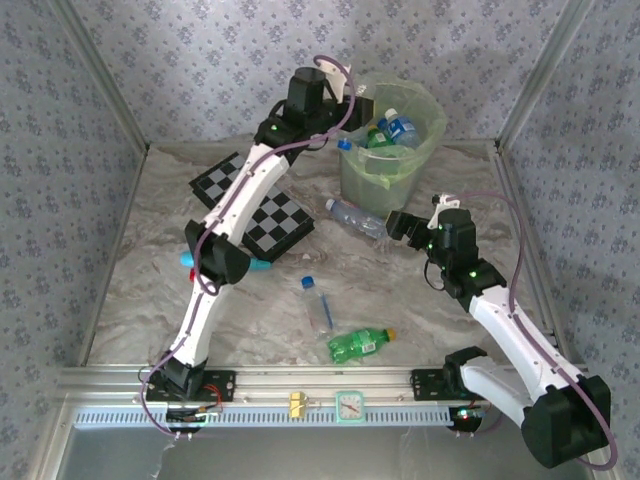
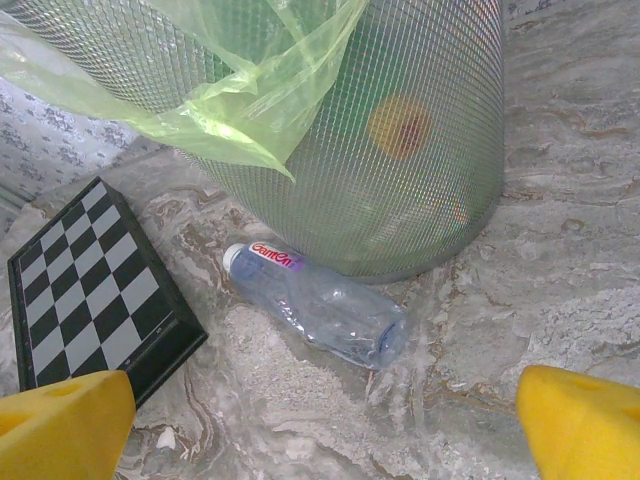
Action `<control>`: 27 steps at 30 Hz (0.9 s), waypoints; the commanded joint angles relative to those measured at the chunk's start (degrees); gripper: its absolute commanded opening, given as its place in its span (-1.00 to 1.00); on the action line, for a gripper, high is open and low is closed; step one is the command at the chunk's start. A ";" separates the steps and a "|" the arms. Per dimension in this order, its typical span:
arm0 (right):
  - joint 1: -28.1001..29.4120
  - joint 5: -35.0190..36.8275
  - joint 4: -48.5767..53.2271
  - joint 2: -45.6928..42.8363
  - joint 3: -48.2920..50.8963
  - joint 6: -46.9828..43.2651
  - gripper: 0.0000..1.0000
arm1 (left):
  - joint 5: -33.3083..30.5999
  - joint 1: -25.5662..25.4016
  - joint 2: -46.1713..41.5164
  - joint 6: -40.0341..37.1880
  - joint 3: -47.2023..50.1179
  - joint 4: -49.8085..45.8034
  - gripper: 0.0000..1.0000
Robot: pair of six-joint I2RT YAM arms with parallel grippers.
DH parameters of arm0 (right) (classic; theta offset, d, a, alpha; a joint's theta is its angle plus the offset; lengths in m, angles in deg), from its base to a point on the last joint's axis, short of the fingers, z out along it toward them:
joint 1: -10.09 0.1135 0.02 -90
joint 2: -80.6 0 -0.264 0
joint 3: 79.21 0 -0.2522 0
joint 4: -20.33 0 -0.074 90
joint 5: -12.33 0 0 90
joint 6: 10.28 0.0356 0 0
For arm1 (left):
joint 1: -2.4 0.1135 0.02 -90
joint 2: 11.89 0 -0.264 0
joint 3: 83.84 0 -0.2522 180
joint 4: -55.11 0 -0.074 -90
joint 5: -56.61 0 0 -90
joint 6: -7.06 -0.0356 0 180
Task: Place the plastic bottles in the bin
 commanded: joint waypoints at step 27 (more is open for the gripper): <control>-1.67 1.30 3.29 -1.57 -0.80 -2.72 1.00 | 9.63 4.25 9.28 25.35 -3.49 19.10 0.47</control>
